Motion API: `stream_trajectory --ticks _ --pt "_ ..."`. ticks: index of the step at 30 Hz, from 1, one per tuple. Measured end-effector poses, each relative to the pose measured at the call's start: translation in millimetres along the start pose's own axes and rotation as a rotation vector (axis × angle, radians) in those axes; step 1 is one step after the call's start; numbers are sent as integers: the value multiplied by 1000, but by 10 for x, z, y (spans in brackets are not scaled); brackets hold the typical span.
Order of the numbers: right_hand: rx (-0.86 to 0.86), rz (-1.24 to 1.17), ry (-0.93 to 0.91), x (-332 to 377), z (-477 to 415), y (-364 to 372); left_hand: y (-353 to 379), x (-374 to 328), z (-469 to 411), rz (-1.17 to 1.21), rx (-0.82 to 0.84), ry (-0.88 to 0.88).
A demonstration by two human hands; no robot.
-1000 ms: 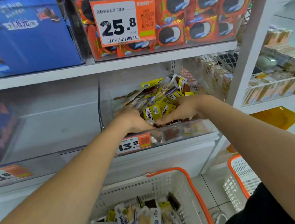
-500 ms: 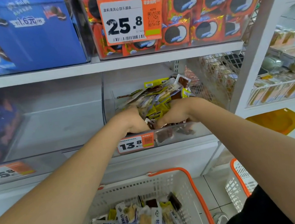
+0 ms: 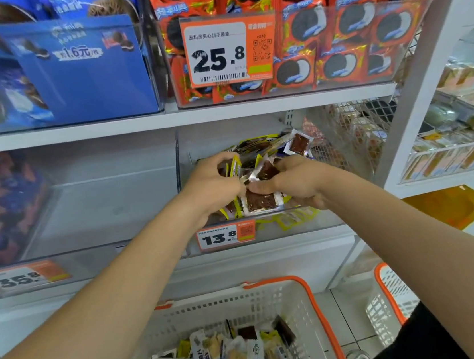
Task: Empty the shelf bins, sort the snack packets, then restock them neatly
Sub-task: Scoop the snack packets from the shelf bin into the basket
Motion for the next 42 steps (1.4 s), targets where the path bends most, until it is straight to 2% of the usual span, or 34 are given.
stream_trajectory --ticks 4,7,10,12,16,19,21,24,27,29,31,33,35,37,38,40,42 --pt "-108 17 -203 200 179 -76 -132 -108 155 16 27 72" --pt "-182 -41 -336 315 359 -97 -223 -204 319 50 -29 159" --pt "-163 -166 -406 322 477 -70 -357 -314 528 107 -145 301" --pt "-144 -196 -445 343 573 -42 -445 -375 699 119 -169 335" --pt "1 -260 -481 409 863 100 -512 -284 1005 173 -30 192" --pt "238 -129 -394 323 1055 344 -413 -45 1184 119 259 46" --pt "401 118 -300 155 1179 574 -267 273 1263 -83 484 -64" --pt "517 561 -289 -98 1270 873 -129 614 1261 -604 552 -62" --pt "594 762 -316 -225 1250 975 140 701 1332 -874 665 -40" --pt "607 767 -366 -127 1195 884 218 531 1332 -906 628 52" --pt "500 641 -476 143 1096 641 181 173 1219 -728 408 239" --pt "255 498 -504 348 895 192 -22 -159 1058 -515 86 364" --pt "-23 557 -484 406 663 -300 -125 -337 908 -426 -85 404" --pt "-189 784 -397 296 405 -628 -48 -345 669 -544 -96 344" --pt "-203 875 -329 181 265 -713 12 -291 515 -627 -77 274" --pt "-139 906 -215 -44 40 -754 116 -140 249 -722 -13 88" --pt "20 858 -147 -217 -120 -650 253 -30 106 -762 101 -40"
Point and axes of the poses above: each hand's wrist, its own z-axis away from the middle knuckle, its own y-axis out of the palm, x = y × z, the point moved 9 cm from there along -z, towards the middle knuckle, and after that the axes turned 4 degrees about -y, right-handed, at the moved point
